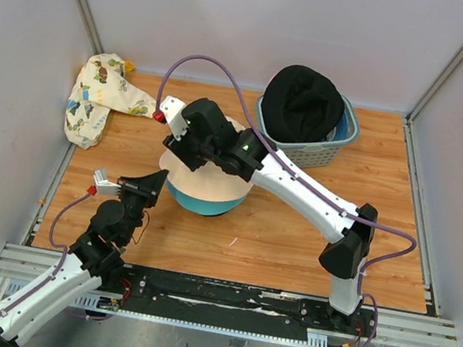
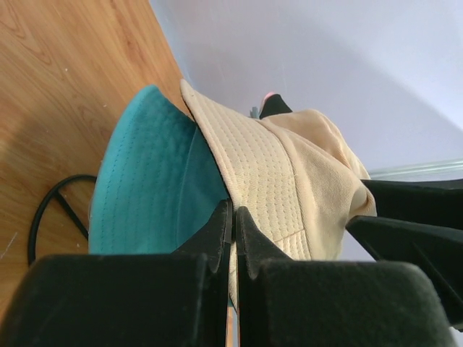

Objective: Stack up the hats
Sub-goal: Stack the hat on the hat.

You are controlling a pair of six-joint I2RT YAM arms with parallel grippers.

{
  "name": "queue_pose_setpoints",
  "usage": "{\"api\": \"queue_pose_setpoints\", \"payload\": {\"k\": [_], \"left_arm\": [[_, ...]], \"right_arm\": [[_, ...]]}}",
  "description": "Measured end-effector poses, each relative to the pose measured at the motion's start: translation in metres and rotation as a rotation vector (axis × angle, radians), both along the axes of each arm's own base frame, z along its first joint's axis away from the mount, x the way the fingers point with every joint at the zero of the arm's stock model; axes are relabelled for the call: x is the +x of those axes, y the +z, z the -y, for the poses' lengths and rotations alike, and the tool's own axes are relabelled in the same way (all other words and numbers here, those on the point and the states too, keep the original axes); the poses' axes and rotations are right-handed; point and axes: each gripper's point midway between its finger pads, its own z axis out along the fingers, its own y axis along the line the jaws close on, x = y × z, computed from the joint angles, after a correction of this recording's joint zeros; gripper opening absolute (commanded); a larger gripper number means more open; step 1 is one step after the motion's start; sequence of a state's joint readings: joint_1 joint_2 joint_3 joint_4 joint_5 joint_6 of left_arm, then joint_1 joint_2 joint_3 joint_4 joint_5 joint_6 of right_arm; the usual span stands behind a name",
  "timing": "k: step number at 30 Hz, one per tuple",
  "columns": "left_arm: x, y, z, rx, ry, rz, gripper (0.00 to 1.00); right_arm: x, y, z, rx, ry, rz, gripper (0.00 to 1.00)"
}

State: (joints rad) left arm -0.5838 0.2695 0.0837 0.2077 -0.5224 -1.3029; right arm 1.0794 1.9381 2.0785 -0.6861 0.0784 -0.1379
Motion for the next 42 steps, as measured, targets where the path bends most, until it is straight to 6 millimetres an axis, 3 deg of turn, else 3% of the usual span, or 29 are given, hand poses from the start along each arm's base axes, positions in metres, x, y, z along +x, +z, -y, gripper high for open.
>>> {"api": "queue_pose_setpoints", "payload": {"k": [8,18,24,29,33,36,42], "left_arm": [[-0.002,-0.003,-0.006,0.005,0.019,-0.009,0.0],[-0.004,-0.014,-0.009,0.031,0.03,-0.045,0.01],[-0.004,-0.017,-0.009,0.042,0.03,-0.054,0.0],[-0.005,-0.018,-0.01,0.06,0.03,-0.055,0.0],[-0.005,-0.02,-0.01,0.077,0.029,-0.058,0.0],[-0.005,-0.02,-0.009,0.089,0.025,-0.059,0.0],[-0.006,-0.022,-0.009,0.118,0.019,-0.059,0.0]], "right_arm": [[-0.005,0.021,0.008,0.056,-0.009,0.017,0.52],[-0.011,0.028,0.031,0.094,-0.052,0.03,0.6],[-0.018,0.025,0.079,0.179,-0.155,0.031,0.63],[-0.026,0.024,0.138,0.358,-0.297,0.004,0.67],[-0.043,0.024,0.165,0.513,-0.365,-0.033,0.68],[-0.053,0.014,0.174,0.624,-0.402,-0.089,0.69],[-0.066,-0.039,0.184,0.762,-0.496,-0.243,0.7]]}}
